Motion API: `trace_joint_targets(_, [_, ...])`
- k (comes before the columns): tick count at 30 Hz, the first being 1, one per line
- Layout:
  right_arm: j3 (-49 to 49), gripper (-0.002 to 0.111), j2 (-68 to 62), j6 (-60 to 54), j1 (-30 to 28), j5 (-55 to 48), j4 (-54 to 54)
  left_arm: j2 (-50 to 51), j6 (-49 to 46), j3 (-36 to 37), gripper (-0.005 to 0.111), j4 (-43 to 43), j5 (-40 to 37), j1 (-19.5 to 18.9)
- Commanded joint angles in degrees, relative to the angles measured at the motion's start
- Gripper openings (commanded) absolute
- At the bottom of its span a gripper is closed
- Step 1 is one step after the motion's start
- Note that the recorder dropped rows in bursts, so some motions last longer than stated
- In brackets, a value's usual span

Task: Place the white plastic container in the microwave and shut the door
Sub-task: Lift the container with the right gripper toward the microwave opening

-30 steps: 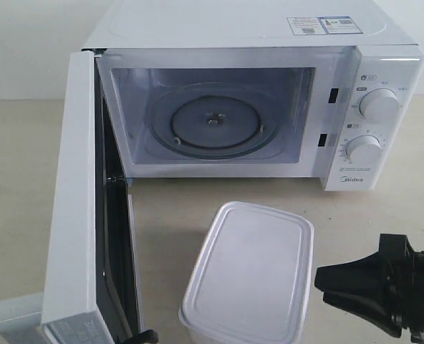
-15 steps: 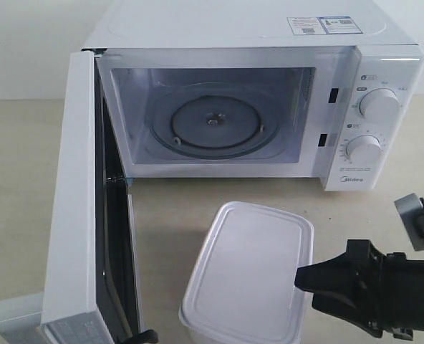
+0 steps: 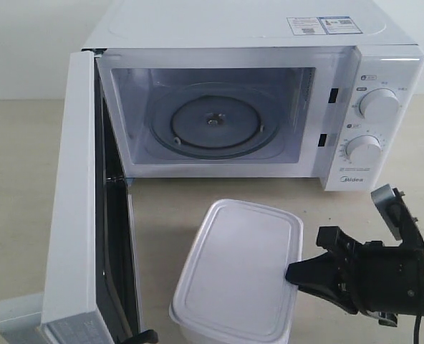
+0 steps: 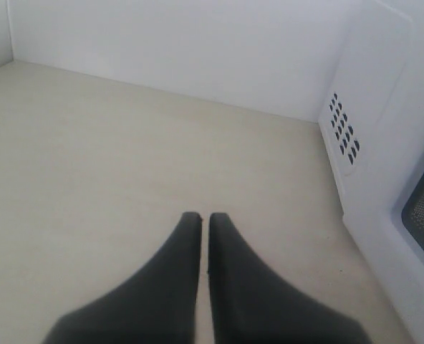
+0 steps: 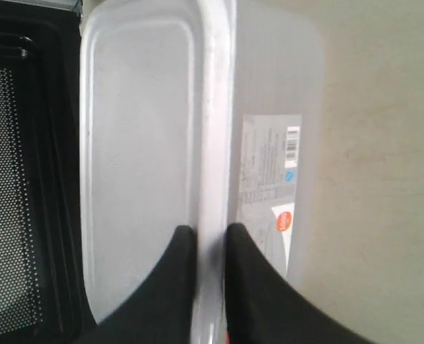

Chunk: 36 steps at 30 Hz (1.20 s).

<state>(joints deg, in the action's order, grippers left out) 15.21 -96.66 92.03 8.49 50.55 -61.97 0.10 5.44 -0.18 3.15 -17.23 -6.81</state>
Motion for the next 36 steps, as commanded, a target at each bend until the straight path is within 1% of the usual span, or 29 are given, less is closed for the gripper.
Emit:
trace_joint_targets(1, [0.3, 0.0, 0.0, -1.1, 0.2, -0.7, 0.0, -0.1, 0.6, 0.2, 0.004, 0.4, 0.1, 0.0])
trace_joint_targets(6, [0.3, 0.0, 0.1, -0.9, 0.2, 9.3, 1.2, -0.1, 0.6, 0.2, 0.004, 0.4, 0.1, 0.0])
trace_joint_targets(11, [0.1, 0.0, 0.1, -0.9, 0.1, 10.7, 1.7, -0.1, 0.6, 0.2, 0.004, 0.4, 0.1, 0.0])
trace_joint_targets(15, [0.1, 0.0, 0.1, -1.2, 0.1, 14.1, 3.8, -0.1, 0.6, 0.2, 0.004, 0.4, 0.1, 0.0])
trace_joint_targets(18, [0.1, 0.0, 0.1, -1.2, 0.1, 17.2, 3.4, -0.1, 0.6, 0.2, 0.004, 0.4, 0.1, 0.0])
trace_joint_targets(25, [0.1, 0.0, 0.1, 0.4, 0.2, 19.4, 0.4, -0.1, 0.6, 0.2, 0.004, 0.4, 0.1, 0.0])
trace_joint_targets(32, [0.1, 0.0, 0.1, 1.0, 0.4, 19.4, -0.4, -0.1, 0.6, 0.2, 0.004, 0.4, 0.1, 0.0])
trace_joint_targets(34, [0.1, 0.0, 0.1, 1.0, 2.2, 19.4, 0.5, -0.1, 0.6, 0.2, 0.004, 0.4, 0.1, 0.0])
trace_joint_targets(36, [0.1, 0.0, 0.1, 1.3, 5.6, 19.4, 3.0, -0.1, 0.6, 0.2, 0.004, 0.4, 0.1, 0.0])
